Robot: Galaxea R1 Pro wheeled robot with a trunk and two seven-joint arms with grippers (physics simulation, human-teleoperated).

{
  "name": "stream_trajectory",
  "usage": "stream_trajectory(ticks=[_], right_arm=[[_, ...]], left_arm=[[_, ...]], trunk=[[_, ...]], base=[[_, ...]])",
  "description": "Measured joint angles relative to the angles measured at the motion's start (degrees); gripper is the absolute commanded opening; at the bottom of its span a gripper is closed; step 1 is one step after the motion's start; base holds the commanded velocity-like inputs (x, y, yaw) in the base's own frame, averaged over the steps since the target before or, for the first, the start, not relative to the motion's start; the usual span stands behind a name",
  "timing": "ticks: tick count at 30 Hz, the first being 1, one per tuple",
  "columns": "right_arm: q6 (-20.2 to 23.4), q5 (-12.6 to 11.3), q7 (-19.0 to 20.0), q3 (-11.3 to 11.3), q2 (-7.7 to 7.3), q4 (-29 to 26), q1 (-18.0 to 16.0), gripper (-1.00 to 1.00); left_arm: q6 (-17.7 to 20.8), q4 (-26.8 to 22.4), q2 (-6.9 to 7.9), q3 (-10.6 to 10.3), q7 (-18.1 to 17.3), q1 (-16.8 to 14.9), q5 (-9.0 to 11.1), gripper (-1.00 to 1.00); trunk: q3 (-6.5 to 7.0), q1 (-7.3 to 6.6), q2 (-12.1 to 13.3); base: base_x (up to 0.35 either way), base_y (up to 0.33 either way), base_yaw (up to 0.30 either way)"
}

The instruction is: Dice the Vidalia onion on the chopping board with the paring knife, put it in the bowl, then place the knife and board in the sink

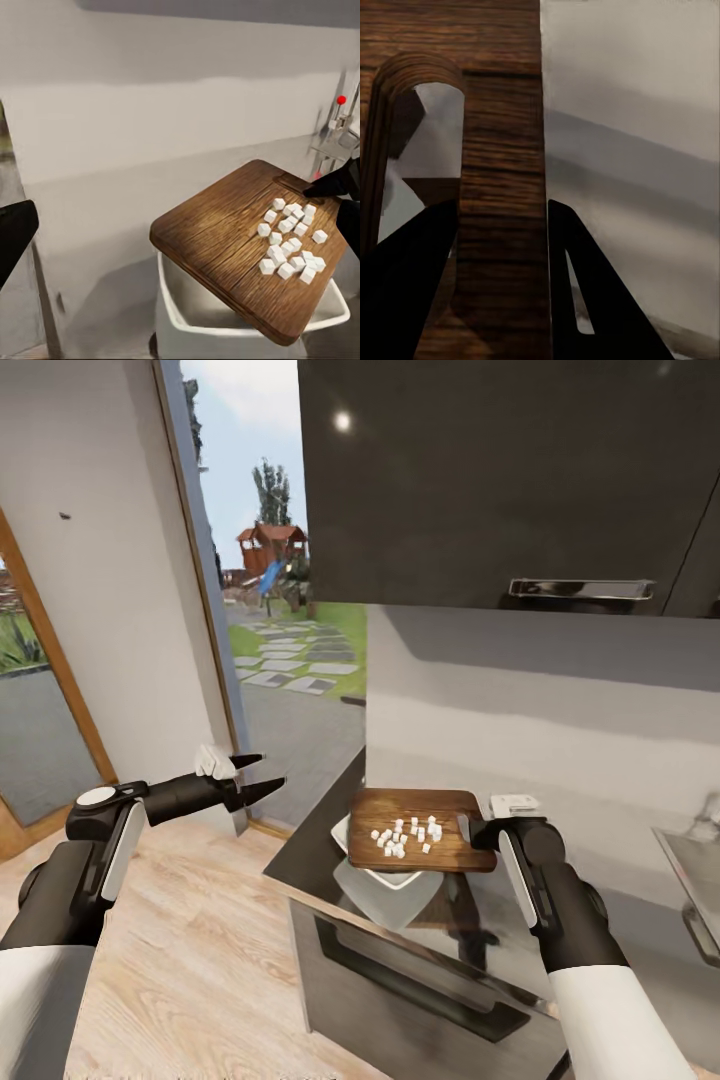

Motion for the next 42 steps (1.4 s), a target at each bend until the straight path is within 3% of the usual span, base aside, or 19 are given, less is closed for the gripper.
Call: stream_trajectory(ticks=[7,14,42], right_arm=[[-0.01,-0.13,0.01,0.00,-0.01,-0.01,0.00,-1.00],[0.01,0.01,0.00,0.00,-0.01,-0.07,0.00,-1.00],[-0.17,-0.05,-0.08,0.08,-0.03,-4.27,-0.07,-1.00]], left_arm=[[0.00,0.01,-0.01,0.01,0.00,-0.01,0.00,1.00],[0.00,0.01,-0.01,-0.02,0.00,-0.02,0.00,1.00],[-0.02,0.05,-0.08,-0.06,0.00,-0.02,0.00,1.00]], trunk=[[-0.17,0.00,0.00],[-0.18,-0.01,-0.01],[-0.18,0.00,0.00]], base=[[0.002,0.000,0.150],[0.178,0.000,0.007],[0.002,0.000,0.000]])
